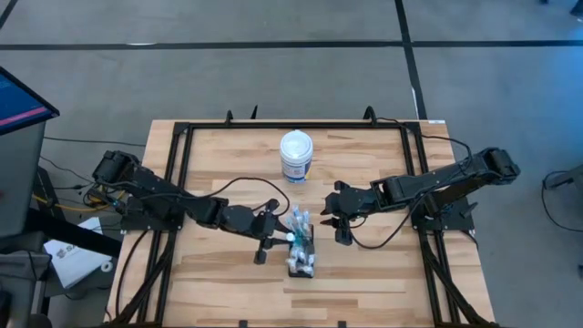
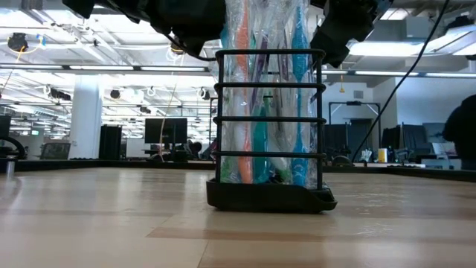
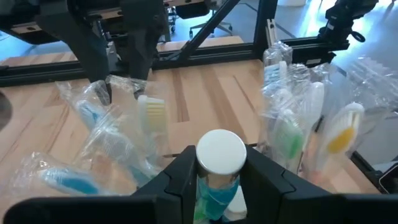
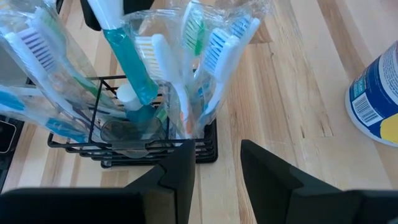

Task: Pick & Place toothbrushing station
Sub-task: Put the blue mouthwash into the black mesh organizer

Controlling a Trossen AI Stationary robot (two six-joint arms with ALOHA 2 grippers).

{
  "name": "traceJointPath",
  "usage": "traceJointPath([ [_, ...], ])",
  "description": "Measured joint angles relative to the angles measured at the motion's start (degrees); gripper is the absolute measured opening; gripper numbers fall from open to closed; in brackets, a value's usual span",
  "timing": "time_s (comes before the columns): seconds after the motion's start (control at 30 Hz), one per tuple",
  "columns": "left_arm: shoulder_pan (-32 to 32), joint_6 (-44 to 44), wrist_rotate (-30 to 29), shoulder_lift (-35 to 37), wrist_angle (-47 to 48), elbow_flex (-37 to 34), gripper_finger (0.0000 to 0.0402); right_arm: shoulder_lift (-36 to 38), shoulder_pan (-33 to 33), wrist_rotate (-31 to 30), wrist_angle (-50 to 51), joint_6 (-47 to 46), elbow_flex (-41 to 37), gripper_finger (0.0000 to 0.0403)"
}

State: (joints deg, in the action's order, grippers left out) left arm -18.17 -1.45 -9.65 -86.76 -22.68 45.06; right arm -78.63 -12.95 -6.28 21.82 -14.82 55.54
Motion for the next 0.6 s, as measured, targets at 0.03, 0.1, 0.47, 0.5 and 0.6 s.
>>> traceJointPath([
  [0.03,0.05,0.09,0.00,0.00,0.00,0.00,0.0090,0.00,0.00,0.00,0.00,0.00,-0.01,0.0120],
  [0.1,0.32,0.15,-0.02,0.00,0.04,0.00,0.0090,0.00,0.00,-0.01,0.00,0.00,0.01,0.0120],
  [0.47,0.63,1.68,0.66,0.00,1.22,0.00,0.0090,0.00,-0.04,0.00,0.00,0.25,0.01,0.0120],
  [0.5,0.63,1.68,1.00,-0.14,1.16,0.00,0.0090,0.00,-0.04,0.00,0.00,0.25,-0.01,0.0120],
  [0.6,0.63,1.68,1.09,-1.18,1.50,-0.09,0.0090,0.00,-0.04,-0.01,0.00,0.25,0.00,0.0120],
])
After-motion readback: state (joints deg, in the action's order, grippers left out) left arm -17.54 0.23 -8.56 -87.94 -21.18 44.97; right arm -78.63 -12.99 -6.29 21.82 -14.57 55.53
